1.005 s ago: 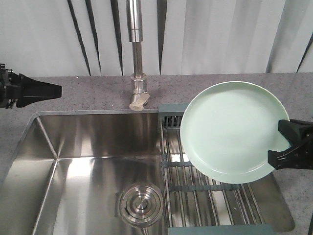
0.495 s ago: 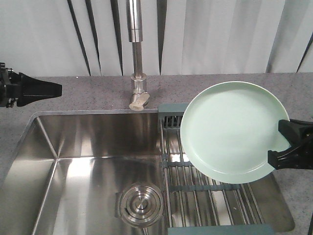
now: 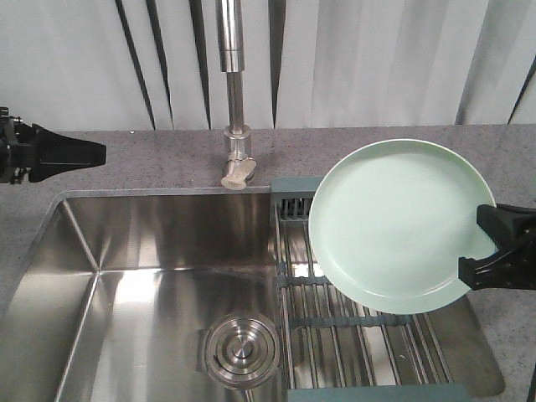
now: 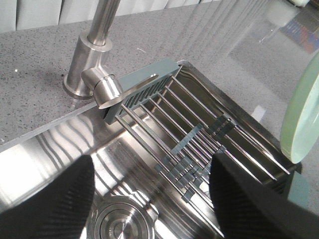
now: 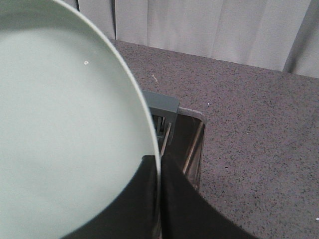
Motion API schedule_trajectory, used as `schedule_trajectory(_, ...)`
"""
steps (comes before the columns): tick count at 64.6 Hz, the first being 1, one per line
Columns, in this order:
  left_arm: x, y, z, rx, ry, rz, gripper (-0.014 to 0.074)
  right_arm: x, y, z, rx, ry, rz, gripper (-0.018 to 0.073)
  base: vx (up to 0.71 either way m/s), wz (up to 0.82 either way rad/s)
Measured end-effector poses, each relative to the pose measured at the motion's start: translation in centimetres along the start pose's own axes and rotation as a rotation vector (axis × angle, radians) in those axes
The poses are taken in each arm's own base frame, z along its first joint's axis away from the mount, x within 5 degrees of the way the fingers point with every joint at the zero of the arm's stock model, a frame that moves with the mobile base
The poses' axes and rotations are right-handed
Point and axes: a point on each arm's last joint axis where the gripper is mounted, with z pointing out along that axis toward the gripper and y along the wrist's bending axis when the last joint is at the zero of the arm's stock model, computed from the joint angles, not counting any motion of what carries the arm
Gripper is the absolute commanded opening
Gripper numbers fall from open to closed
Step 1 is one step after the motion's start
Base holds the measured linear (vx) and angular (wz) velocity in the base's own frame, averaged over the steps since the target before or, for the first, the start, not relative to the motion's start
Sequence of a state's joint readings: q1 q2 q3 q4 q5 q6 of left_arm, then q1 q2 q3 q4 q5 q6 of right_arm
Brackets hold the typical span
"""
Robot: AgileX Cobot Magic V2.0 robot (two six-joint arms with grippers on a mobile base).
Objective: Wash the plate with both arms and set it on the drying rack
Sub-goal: 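Withdraw the left gripper away from the faucet, then swing the plate with the right gripper under the faucet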
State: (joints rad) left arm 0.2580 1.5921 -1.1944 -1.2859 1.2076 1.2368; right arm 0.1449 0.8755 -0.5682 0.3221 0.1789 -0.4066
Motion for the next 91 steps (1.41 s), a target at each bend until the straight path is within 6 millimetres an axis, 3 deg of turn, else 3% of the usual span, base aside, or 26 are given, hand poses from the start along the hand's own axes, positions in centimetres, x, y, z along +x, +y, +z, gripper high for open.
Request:
schedule_trajectory(23,0.0,0.0,0.0,0.0,0.0,0.001,0.0471,-0.8,0.2,-0.2,-0.025,-0.011,0.117,-0.001,0.0,0.0)
schedule_trajectory(37,0.0,0.0,0.0,0.0,0.0,0.001,0.0471,-5.3,0.7,-0.2,-0.125,0.085,0.162,-0.001,0.0,0.0)
schedule_trajectory(54,0.0,0.0,0.0,0.0,0.0,0.001,0.0471,-9.1,0.5,2.1,-0.183,0.364,0.086,-0.001,0.0,0.0)
schedule_trajectory(76,0.0,0.0,0.0,0.0,0.0,0.001,0.0471,-8.7,0.2,6.1,-0.18,0.765,0.173,-0.001,0.0,0.0)
schedule_trajectory(91,0.0,0.0,0.0,0.0,0.0,0.001,0.0471,-7.9,0.5,7.9,-0.208,0.851,0.203,-0.001,0.0,0.0)
